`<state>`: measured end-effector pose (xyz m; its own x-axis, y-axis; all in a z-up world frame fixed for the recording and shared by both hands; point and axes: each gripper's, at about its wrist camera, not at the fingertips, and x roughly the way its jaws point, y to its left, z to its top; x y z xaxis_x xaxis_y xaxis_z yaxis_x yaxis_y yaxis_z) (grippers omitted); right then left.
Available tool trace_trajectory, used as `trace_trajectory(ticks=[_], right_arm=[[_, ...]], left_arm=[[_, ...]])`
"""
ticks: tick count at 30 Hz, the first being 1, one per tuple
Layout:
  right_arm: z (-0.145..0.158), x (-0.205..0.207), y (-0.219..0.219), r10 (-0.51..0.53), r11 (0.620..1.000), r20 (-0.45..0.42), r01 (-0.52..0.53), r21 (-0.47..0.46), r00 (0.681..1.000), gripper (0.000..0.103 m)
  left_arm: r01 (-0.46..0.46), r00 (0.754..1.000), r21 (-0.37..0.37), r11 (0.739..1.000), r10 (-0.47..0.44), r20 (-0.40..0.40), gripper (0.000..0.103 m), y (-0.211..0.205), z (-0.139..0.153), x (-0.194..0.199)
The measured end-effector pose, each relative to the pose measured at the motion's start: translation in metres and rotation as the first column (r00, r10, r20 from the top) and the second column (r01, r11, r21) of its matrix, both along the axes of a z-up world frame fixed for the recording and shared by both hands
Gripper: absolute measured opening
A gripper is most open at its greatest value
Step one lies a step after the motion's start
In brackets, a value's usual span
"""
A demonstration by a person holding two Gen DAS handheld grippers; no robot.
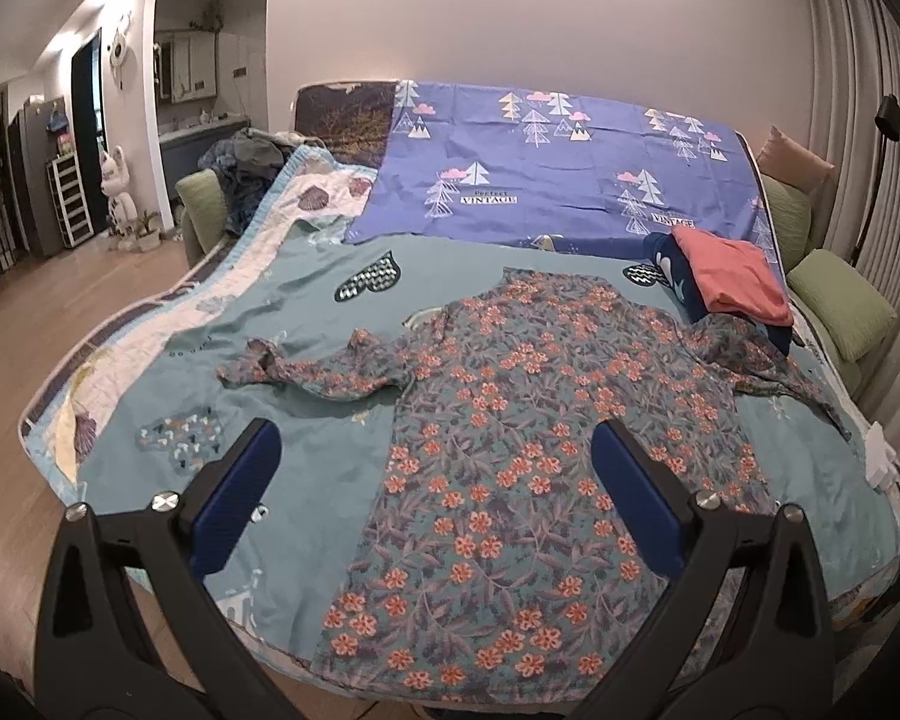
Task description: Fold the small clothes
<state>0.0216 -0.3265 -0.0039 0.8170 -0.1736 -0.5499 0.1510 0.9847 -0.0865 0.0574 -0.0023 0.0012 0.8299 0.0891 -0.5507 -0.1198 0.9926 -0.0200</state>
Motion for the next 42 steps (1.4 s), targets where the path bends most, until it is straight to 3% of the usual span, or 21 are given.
trace_trajectory(ticks=[7,19,35,42], right_arm=[[0.0,0.002,-0.004,0.009,1.0,-0.006,-0.009,0.015,1.0,0.103],[-0.004,0.006,-0.016,0.015,0.998,-0.01,-0.015,0.059,1.0,0.103],[-0.004,0.005,-0.021,0.021,0.998,0.009,-0.022,0.062,1.0,0.103],[-0.003,0.013,-0.059,-0.007,0.996,0.025,0.005,0.09,1.0,0.103]], left_arm=[[0.037,0.999,0.104,0.994,-0.04,0.034,0.103,-0.012,0.006,0.002],[0.11,0.994,-0.019,0.994,-0.11,0.006,0.103,-0.009,0.007,0.005],[0.114,0.993,0.02,0.993,-0.114,-0.004,0.103,-0.022,0.005,0.007],[0.214,0.976,0.109,0.971,-0.216,0.005,0.103,-0.069,0.021,0.025]])
